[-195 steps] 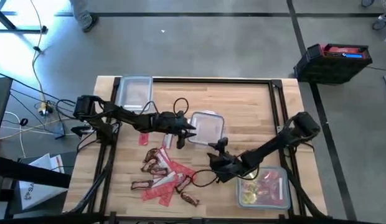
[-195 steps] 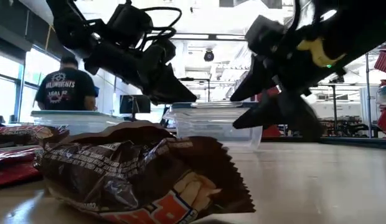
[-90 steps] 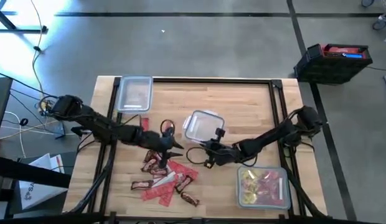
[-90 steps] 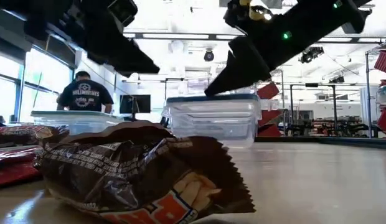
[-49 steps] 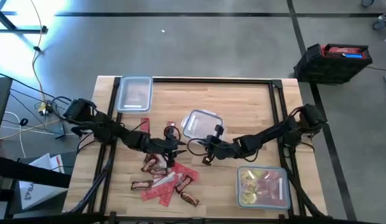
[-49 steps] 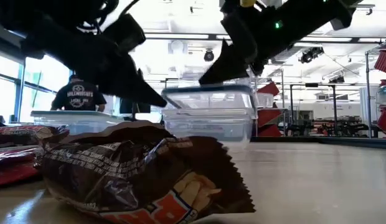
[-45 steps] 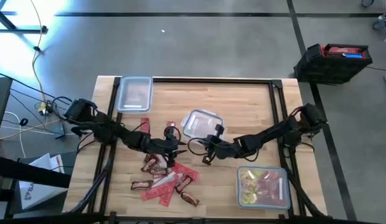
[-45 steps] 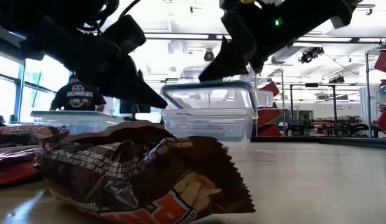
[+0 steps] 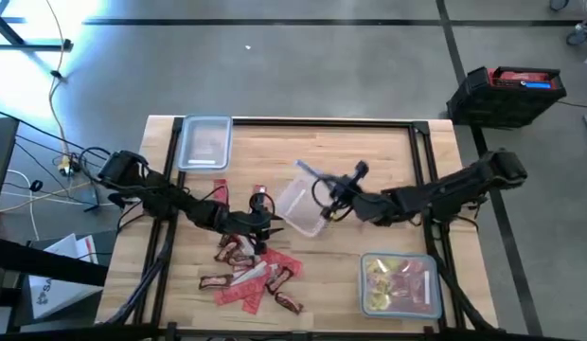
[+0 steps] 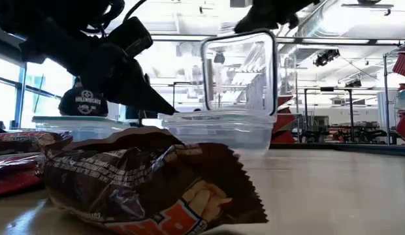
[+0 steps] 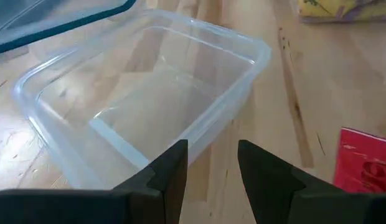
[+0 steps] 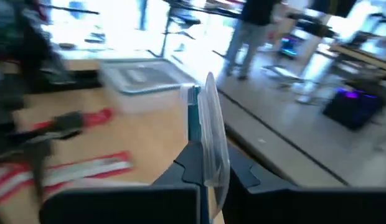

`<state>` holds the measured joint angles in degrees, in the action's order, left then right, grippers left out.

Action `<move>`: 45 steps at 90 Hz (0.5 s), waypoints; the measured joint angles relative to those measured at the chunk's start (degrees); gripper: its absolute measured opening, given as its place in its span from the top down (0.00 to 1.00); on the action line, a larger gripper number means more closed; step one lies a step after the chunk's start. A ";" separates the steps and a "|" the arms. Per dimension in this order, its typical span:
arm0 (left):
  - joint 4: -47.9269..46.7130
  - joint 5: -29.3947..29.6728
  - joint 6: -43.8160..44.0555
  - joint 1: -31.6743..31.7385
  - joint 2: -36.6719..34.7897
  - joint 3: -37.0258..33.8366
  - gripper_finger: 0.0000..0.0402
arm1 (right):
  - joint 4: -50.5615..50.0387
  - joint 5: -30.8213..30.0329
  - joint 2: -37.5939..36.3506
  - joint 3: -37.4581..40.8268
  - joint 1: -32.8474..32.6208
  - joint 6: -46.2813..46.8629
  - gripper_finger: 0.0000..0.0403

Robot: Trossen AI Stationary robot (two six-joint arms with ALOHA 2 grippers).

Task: Sort candy
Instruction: Open the transparent bin

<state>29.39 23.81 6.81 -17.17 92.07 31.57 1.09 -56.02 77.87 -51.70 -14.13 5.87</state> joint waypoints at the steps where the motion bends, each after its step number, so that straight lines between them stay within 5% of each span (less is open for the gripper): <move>1: -0.01 0.00 0.00 0.00 0.00 0.00 0.69 | -0.99 -0.15 -0.37 0.00 0.25 0.47 1.00; 27: -2.47 -0.90 0.46 0.00 -0.04 0.02 0.69 | -29.69 -0.86 -3.60 0.00 6.13 20.63 1.00; 45: -2.42 -0.34 2.07 0.55 -0.04 0.02 0.69 | -34.05 5.82 -0.10 0.00 8.08 25.22 1.00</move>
<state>26.97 23.48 8.87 -16.62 92.03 31.59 -32.95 -50.21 77.77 -51.70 -6.05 31.09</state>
